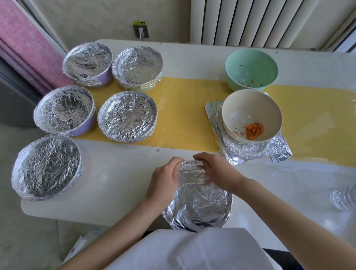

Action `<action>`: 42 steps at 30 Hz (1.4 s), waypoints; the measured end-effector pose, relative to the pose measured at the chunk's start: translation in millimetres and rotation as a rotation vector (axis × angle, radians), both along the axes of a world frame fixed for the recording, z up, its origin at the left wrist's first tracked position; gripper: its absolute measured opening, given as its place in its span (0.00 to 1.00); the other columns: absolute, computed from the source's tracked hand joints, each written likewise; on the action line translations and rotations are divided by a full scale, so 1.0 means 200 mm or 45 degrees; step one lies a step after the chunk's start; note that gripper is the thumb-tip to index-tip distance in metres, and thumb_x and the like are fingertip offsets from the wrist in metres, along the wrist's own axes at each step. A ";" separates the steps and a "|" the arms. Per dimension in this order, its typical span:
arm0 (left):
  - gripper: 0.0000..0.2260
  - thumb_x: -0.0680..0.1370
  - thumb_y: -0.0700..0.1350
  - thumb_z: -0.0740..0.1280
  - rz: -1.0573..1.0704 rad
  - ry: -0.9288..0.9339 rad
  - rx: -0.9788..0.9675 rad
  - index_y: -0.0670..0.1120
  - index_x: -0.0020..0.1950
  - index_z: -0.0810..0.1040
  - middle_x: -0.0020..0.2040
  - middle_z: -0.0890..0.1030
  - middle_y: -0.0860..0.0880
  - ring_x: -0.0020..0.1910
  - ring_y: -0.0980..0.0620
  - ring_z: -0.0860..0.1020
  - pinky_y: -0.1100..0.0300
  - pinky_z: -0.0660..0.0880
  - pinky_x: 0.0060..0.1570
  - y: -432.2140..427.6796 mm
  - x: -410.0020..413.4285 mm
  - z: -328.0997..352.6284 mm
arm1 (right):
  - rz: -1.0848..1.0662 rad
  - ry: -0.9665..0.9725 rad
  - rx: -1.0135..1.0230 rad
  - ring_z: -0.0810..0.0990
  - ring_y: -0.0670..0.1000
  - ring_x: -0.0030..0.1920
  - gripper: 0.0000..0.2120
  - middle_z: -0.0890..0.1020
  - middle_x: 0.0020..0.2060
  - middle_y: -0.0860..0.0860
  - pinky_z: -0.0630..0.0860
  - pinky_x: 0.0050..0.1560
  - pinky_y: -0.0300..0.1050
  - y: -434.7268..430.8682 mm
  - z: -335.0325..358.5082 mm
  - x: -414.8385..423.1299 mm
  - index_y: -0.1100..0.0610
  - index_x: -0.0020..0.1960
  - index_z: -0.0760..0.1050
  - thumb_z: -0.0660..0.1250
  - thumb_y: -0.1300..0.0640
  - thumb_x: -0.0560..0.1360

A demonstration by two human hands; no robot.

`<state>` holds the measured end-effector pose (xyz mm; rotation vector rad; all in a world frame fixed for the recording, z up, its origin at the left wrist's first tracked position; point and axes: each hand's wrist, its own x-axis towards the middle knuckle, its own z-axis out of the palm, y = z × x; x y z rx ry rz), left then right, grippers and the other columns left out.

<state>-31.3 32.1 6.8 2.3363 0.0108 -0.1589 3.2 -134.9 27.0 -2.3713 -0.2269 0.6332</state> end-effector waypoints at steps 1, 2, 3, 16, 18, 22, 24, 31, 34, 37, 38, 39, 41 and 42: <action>0.13 0.81 0.38 0.56 -0.008 0.005 0.002 0.44 0.60 0.77 0.34 0.77 0.39 0.34 0.40 0.74 0.62 0.62 0.32 0.01 0.00 0.00 | -0.051 0.006 0.027 0.77 0.52 0.57 0.17 0.78 0.60 0.55 0.69 0.54 0.36 0.00 0.00 0.00 0.59 0.66 0.72 0.54 0.66 0.80; 0.13 0.81 0.37 0.56 -0.016 0.026 0.006 0.45 0.61 0.77 0.33 0.76 0.40 0.34 0.40 0.74 0.63 0.63 0.32 0.02 0.00 0.01 | -0.076 0.007 0.039 0.77 0.53 0.56 0.16 0.79 0.58 0.55 0.68 0.51 0.34 -0.01 -0.01 0.00 0.60 0.65 0.73 0.54 0.65 0.80; 0.13 0.80 0.37 0.56 -0.020 0.057 0.009 0.45 0.60 0.77 0.32 0.75 0.43 0.33 0.43 0.74 0.62 0.64 0.32 0.03 0.01 0.01 | -0.084 0.003 0.041 0.77 0.53 0.55 0.15 0.80 0.57 0.55 0.67 0.49 0.33 -0.01 -0.01 0.00 0.60 0.64 0.74 0.55 0.64 0.80; 0.09 0.81 0.39 0.57 -0.021 0.137 -0.051 0.45 0.44 0.74 0.30 0.77 0.40 0.26 0.62 0.76 0.53 0.70 0.30 0.01 0.04 -0.02 | -0.077 -0.088 0.063 0.78 0.51 0.49 0.16 0.82 0.52 0.56 0.63 0.44 0.28 -0.02 -0.02 -0.03 0.61 0.59 0.78 0.56 0.70 0.78; 0.09 0.81 0.39 0.57 -0.022 0.144 -0.055 0.45 0.43 0.73 0.30 0.77 0.41 0.26 0.61 0.77 0.53 0.70 0.30 0.01 0.04 -0.02 | -0.125 -0.015 0.109 0.76 0.48 0.45 0.16 0.82 0.50 0.53 0.65 0.41 0.28 -0.02 -0.02 -0.03 0.61 0.60 0.77 0.55 0.68 0.79; 0.09 0.81 0.39 0.57 -0.011 0.126 -0.050 0.45 0.43 0.73 0.28 0.75 0.45 0.28 0.50 0.78 0.50 0.71 0.31 0.00 0.04 -0.03 | -0.265 0.268 0.185 0.68 0.48 0.31 0.15 0.71 0.32 0.46 0.66 0.32 0.36 -0.03 -0.02 -0.03 0.61 0.62 0.74 0.52 0.62 0.82; 0.09 0.81 0.39 0.57 -0.024 0.108 -0.017 0.45 0.43 0.73 0.28 0.75 0.45 0.26 0.56 0.75 0.52 0.68 0.30 0.00 0.03 -0.02 | -0.283 0.342 0.202 0.66 0.48 0.30 0.15 0.69 0.30 0.48 0.65 0.33 0.41 -0.03 -0.02 -0.03 0.62 0.62 0.73 0.52 0.62 0.82; 0.10 0.81 0.40 0.56 -0.024 0.128 -0.059 0.45 0.50 0.77 0.31 0.79 0.44 0.29 0.57 0.79 0.55 0.73 0.33 0.02 0.02 -0.03 | -0.308 0.477 0.319 0.63 0.48 0.29 0.12 0.65 0.30 0.50 0.67 0.32 0.42 -0.05 0.00 -0.04 0.58 0.49 0.73 0.52 0.56 0.83; 0.11 0.81 0.40 0.57 -0.035 0.170 -0.073 0.43 0.54 0.78 0.33 0.81 0.46 0.31 0.53 0.79 0.58 0.75 0.35 0.02 0.04 -0.03 | -0.333 0.522 0.349 0.61 0.48 0.30 0.17 0.62 0.31 0.50 0.65 0.33 0.41 -0.07 0.00 -0.06 0.56 0.36 0.62 0.52 0.51 0.82; 0.11 0.82 0.40 0.56 -0.049 0.225 -0.101 0.43 0.55 0.78 0.33 0.80 0.45 0.27 0.60 0.76 0.62 0.72 0.31 0.01 0.04 -0.02 | -0.305 0.557 0.392 0.65 0.54 0.36 0.17 0.67 0.33 0.53 0.65 0.43 0.48 -0.09 0.01 -0.07 0.59 0.40 0.66 0.52 0.49 0.82; 0.11 0.82 0.41 0.56 -0.044 0.223 -0.104 0.42 0.54 0.78 0.33 0.80 0.45 0.26 0.61 0.75 0.64 0.71 0.31 0.01 0.04 -0.02 | -0.315 0.576 0.391 0.69 0.58 0.39 0.19 0.71 0.37 0.57 0.69 0.49 0.52 -0.09 0.01 -0.07 0.63 0.45 0.70 0.53 0.48 0.82; 0.11 0.82 0.41 0.56 -0.032 0.211 -0.107 0.42 0.54 0.78 0.33 0.79 0.46 0.27 0.61 0.75 0.65 0.71 0.31 0.01 0.03 -0.02 | -0.349 0.584 0.392 0.73 0.60 0.44 0.21 0.75 0.42 0.60 0.71 0.56 0.57 -0.09 0.00 -0.07 0.66 0.52 0.72 0.53 0.48 0.82; 0.10 0.81 0.41 0.57 0.019 0.175 -0.116 0.41 0.52 0.78 0.32 0.79 0.47 0.27 0.61 0.74 0.66 0.70 0.32 0.02 0.02 -0.02 | -0.422 0.568 0.409 0.75 0.54 0.44 0.21 0.76 0.45 0.57 0.73 0.54 0.52 -0.08 0.00 -0.09 0.62 0.61 0.72 0.51 0.47 0.82; 0.10 0.81 0.41 0.58 0.055 0.162 -0.125 0.41 0.52 0.78 0.31 0.79 0.47 0.27 0.61 0.74 0.67 0.69 0.32 0.02 0.01 -0.02 | -0.444 0.541 0.405 0.72 0.50 0.38 0.20 0.74 0.41 0.54 0.72 0.45 0.46 -0.08 0.00 -0.09 0.60 0.59 0.72 0.50 0.47 0.82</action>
